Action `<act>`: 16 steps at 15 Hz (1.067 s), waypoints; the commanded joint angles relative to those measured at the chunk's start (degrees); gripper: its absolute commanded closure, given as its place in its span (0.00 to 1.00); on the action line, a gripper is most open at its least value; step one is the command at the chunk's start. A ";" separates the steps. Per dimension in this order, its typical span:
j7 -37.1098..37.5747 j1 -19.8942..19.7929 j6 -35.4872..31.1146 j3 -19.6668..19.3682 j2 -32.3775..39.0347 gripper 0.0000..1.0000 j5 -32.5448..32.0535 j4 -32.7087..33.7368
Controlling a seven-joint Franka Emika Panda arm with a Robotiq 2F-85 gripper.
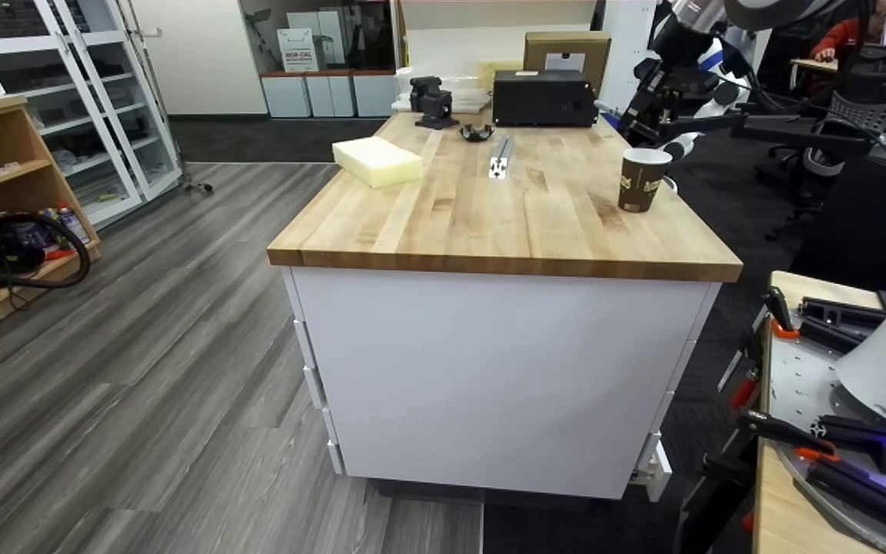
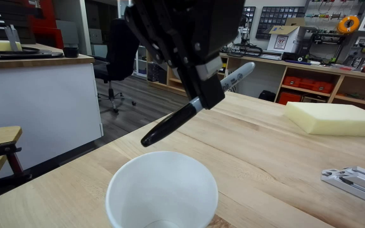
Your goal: Pick the pen on the counter and put it in the cup
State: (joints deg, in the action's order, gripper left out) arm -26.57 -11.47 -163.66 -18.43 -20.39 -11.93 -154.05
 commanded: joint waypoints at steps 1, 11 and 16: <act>-0.36 0.57 -3.85 -1.27 -3.99 0.94 1.28 -3.75; -1.63 2.91 -7.79 -4.15 -3.10 0.91 1.94 -4.17; -2.37 4.42 -8.07 -6.06 -3.34 0.44 2.81 -4.07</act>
State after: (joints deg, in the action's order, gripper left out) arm -27.00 -8.96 -170.12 -22.70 -22.64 -10.80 -157.26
